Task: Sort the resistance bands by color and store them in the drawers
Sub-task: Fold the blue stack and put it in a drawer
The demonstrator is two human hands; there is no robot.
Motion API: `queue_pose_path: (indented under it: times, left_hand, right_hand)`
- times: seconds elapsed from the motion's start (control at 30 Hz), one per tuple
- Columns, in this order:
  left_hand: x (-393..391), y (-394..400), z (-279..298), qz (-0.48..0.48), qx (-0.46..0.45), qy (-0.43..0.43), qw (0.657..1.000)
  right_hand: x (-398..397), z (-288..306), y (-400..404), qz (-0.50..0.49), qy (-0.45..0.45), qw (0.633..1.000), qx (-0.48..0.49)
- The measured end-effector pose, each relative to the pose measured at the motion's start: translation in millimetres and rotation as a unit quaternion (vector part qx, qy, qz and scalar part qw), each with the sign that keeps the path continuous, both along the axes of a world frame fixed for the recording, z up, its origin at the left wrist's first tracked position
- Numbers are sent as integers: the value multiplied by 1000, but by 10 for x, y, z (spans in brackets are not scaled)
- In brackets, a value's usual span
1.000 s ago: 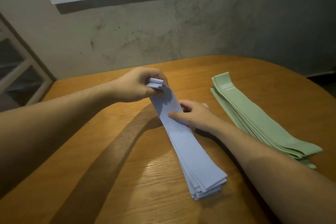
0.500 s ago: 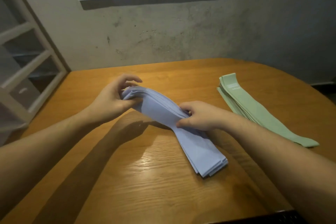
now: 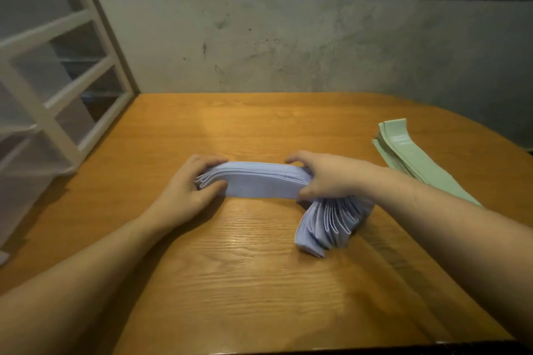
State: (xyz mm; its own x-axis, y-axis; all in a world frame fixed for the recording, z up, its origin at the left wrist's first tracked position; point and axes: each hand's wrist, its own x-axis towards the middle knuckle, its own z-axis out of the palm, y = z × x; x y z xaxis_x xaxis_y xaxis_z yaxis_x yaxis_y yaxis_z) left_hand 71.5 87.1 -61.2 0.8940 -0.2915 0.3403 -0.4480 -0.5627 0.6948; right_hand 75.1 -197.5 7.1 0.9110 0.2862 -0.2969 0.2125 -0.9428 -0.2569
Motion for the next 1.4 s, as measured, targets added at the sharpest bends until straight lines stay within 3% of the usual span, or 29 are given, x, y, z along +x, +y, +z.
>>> queue_pose_path:
  times: [0.1, 0.23, 0.4, 0.5, 0.57, 0.9, 1.2, 1.4]
  left_hand:
    - [27, 4, -8, 6, -41, 51, 998]
    - [-3, -11, 4, 13, -64, 42, 997]
    - [-44, 41, 26, 42, -73, -2, 996]
    - [4, 100, 24, 90, -108, 36, 989]
    - [15, 113, 28, 112, -116, 55, 985]
    - [-39, 255, 172, 89, -147, 153, 973]
    - [-97, 263, 147, 82, -154, 162, 971]
    - [-94, 277, 100, 106, -173, 123, 971]
  right_hand:
    - [-22, 99, -128, -28, 50, 998, -35]
    - [-65, 177, -244, -23, 86, 993, -82]
    - [-63, 148, -162, 14, -19, 996, -85]
    - [-9, 159, -78, 42, -85, 992, -84]
    - [54, 123, -67, 39, -84, 993, -74]
    - [125, -34, -529, -39, -3, 997, 70]
    - [18, -201, -636, -110, -11, 972, 205]
    - [-41, -323, -636, -153, -73, 948, 270]
